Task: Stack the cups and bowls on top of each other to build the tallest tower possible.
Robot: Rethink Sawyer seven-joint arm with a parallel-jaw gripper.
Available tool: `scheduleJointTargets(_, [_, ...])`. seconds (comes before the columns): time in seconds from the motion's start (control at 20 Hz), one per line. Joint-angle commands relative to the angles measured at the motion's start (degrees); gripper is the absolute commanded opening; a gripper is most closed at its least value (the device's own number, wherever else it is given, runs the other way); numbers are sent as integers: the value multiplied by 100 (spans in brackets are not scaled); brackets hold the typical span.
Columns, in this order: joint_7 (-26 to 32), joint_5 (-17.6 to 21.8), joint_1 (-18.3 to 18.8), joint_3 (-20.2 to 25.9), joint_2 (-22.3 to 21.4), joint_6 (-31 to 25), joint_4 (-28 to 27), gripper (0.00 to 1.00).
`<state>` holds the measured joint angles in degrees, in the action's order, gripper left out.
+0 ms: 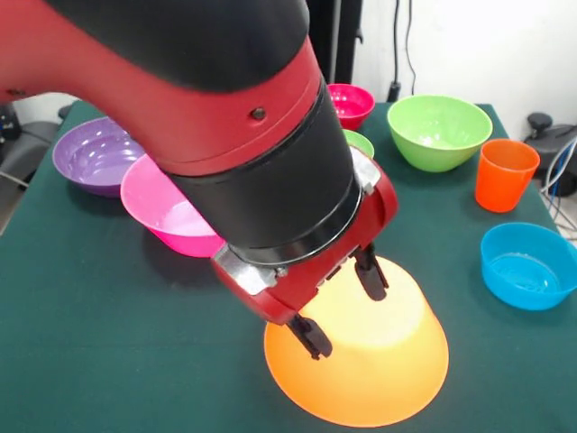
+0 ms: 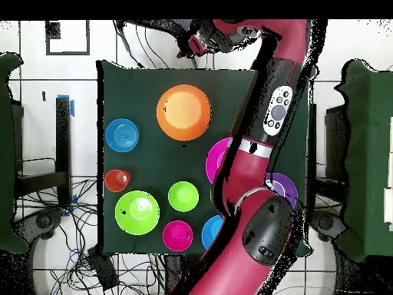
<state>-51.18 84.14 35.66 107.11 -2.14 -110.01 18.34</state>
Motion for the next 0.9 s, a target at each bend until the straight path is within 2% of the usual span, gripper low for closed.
scheduleJointTargets(0.05, [-1238, 124, -188, -1319, -476, -1532, -13, 100])
scheduleJointTargets(0.3, [-1241, -298, -39, -1663, -501, -1458, 287, 100])
scheduleJointTargets(0.6, [-1069, -528, -14, -1979, -652, -1440, 347, 100])
scheduleJointTargets(0.9, [-1047, -822, 47, -2373, -744, -961, 554, 100])
